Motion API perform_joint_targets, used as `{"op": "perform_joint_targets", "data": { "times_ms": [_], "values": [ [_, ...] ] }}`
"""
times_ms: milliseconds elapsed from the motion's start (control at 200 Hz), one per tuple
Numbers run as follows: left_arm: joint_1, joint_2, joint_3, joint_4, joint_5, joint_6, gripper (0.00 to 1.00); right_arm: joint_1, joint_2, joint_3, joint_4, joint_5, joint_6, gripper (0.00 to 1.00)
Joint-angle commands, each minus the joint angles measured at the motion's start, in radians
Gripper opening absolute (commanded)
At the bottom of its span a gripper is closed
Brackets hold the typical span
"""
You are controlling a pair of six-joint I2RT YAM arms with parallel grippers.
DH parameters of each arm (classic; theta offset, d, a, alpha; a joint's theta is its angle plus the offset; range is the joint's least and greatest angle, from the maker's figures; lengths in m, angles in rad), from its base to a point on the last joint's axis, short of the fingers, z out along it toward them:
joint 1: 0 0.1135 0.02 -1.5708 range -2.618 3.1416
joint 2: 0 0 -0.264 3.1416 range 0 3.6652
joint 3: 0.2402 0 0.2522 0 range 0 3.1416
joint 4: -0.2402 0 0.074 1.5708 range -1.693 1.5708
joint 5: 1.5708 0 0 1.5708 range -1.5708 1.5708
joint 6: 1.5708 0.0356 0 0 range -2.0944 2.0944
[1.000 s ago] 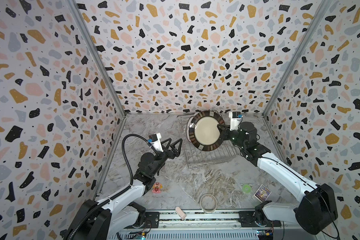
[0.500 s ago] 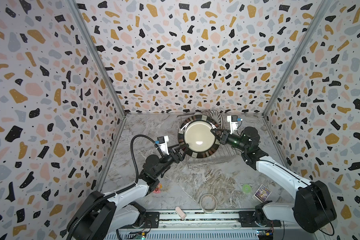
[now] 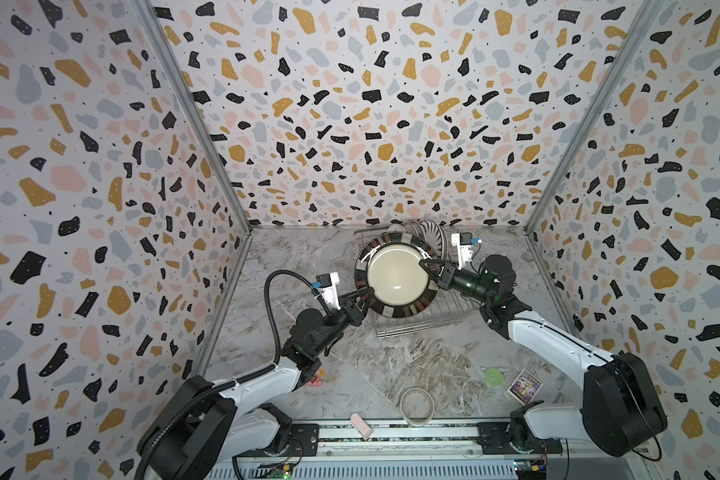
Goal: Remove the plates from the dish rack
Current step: 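Lift the dark plate from the rack with the right gripper while the left approaches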
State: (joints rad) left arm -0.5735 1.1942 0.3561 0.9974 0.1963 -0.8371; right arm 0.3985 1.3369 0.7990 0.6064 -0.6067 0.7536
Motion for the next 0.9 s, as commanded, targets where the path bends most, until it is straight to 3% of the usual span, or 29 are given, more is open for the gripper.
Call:
{"op": "perform_joint_targets", "data": {
  "times_ms": [0,230,576,691,896],
  "values": [
    [-0.006,0.020,0.032,0.061,-0.014,-0.021,0.21,-0.001,-0.024,0.026,0.144,-0.037,0.010,0.04],
    [-0.008,0.035,0.035,0.072,-0.048,-0.071,0.01,-0.001,-0.013,0.020,0.136,-0.037,-0.012,0.08],
    [-0.005,-0.032,0.059,0.027,-0.058,-0.101,0.00,0.000,0.021,0.025,0.116,-0.017,-0.035,0.29],
    [-0.005,-0.090,0.050,-0.003,-0.101,-0.101,0.00,0.000,0.017,0.025,0.095,0.013,-0.049,0.43],
    [0.005,-0.151,0.043,-0.045,-0.164,-0.138,0.00,0.000,0.000,0.011,0.048,0.081,-0.083,0.53]
  ]
}}
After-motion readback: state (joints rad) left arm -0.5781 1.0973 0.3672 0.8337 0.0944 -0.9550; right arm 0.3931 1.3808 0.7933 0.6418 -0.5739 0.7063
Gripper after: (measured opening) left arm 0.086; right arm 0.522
